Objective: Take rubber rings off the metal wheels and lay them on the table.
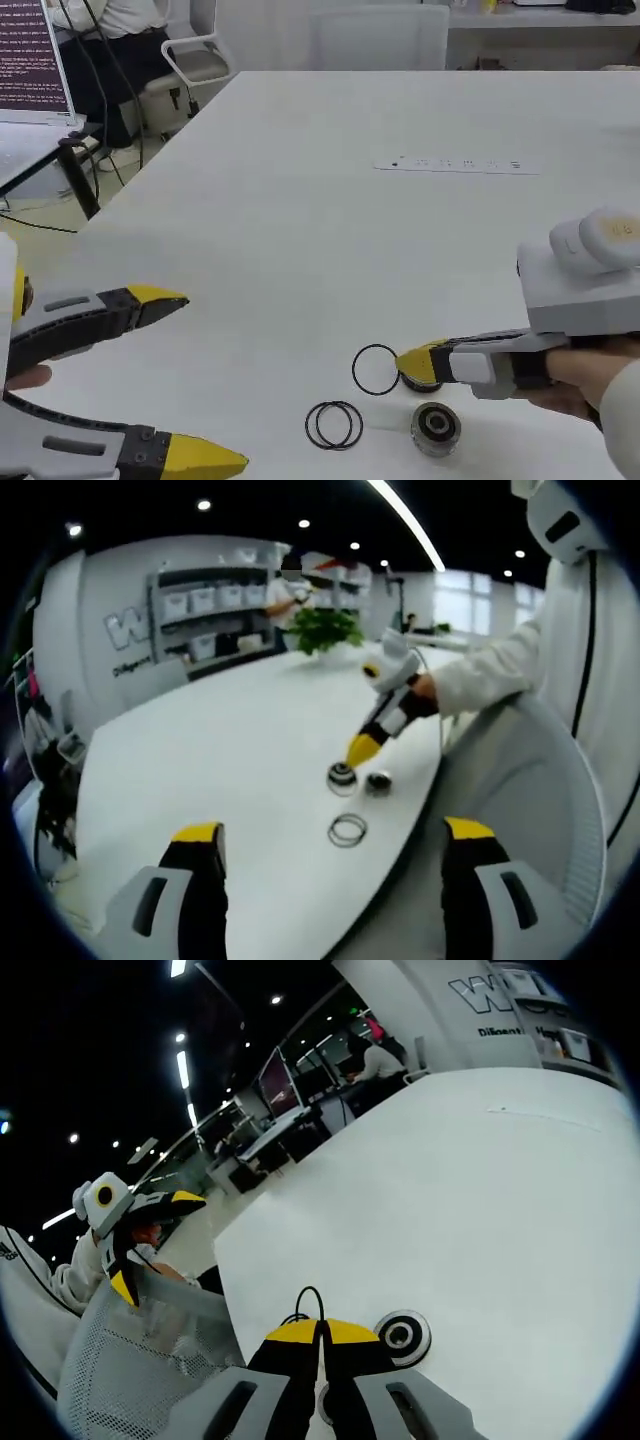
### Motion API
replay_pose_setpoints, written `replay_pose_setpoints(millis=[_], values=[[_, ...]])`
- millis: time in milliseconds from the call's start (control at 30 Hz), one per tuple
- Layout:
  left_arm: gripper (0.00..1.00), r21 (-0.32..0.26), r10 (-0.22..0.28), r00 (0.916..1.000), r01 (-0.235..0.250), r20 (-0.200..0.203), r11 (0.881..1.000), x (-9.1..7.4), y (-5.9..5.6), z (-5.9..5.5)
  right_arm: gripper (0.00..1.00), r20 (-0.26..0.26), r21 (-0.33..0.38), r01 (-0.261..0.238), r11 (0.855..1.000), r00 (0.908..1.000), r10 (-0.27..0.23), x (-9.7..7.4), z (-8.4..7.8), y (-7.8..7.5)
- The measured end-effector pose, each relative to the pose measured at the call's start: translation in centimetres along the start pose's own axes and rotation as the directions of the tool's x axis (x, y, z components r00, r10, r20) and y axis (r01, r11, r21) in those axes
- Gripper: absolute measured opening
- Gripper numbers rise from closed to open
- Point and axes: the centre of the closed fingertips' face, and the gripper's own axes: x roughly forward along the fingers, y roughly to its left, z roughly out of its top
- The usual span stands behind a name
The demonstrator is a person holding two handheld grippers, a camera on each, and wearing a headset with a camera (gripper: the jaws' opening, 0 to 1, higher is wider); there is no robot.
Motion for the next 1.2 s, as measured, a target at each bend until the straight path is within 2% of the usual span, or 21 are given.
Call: replay_pose_setpoints(millis=[200, 333, 433, 500, 633, 733, 900, 1000, 1100, 1200], values=[[0.91, -0.028, -0.002, 1.0000, 0.002, 0.002, 1.000, 0.4, -0.6, -0.5, 0.00, -0.015, -0.003, -0.023, 1.000, 0.9996, 0.023, 0.3, -0.3, 0.6], [0.91, -0.039, -0.009, 1.0000, 0.009, -0.003, 0.999, 0.9, -1.0, -1.0, 0.00, -0.045, -0.012, -0.038, 0.999, 0.9983, 0.037, 0.9, -1.0, 1.0], [0.90, -0.048, -0.022, 0.9996, 0.021, -0.015, 0.999, 1.5, -1.5, -1.6, 0.00, -0.076, -0.026, -0.047, 0.999, 0.9961, 0.045, 1.3, -1.7, 1.4], [0.89, -0.047, -0.034, 0.9986, 0.032, -0.040, 0.998, 1.8, -1.8, -2.2, 0.00, -0.097, -0.039, -0.051, 0.998, 0.9941, 0.047, 1.5, -2.2, 1.6], [0.90, -0.037, -0.024, 0.9984, 0.022, -0.051, 0.999, 1.8, -1.4, -2.3, 0.00, -0.129, -0.061, -0.057, 0.997, 0.9904, 0.048, 2.0, -2.9, 1.8], [0.89, -0.059, -0.027, 0.9978, 0.024, -0.060, 0.998, 1.9, -1.5, -2.7, 0.00, -0.146, -0.073, -0.058, 0.996, 0.9882, 0.047, 2.2, -3.4, 1.9], [0.89, -0.052, -0.023, 0.9988, 0.021, -0.044, 0.998, 2.0, -1.4, -2.4, 0.00, -0.157, -0.110, -0.052, 0.993, 0.9870, 0.035, 2.5, -3.7, 1.9], [0.90, -0.071, -0.020, 0.9990, 0.017, -0.041, 0.997, 2.0, -1.3, -2.5, 0.00, -0.167, -0.128, -0.053, 0.990, 0.9855, 0.031, 2.7, -3.9, 1.7], [0.89, -0.072, -0.019, 0.9995, 0.017, -0.025, 0.997, 2.0, -1.4, -2.2, 0.00, -0.172, -0.142, -0.033, 0.989, 0.9850, 0.008, 2.8, -4.1, 1.2], [0.88, -0.068, -0.008, 0.9999, 0.007, -0.015, 0.998, 2.0, -1.2, -2.1, 0.00, -0.157, -0.143, -0.027, 0.989, 0.9875, 0.004, 2.9, -3.8, 1.0]])
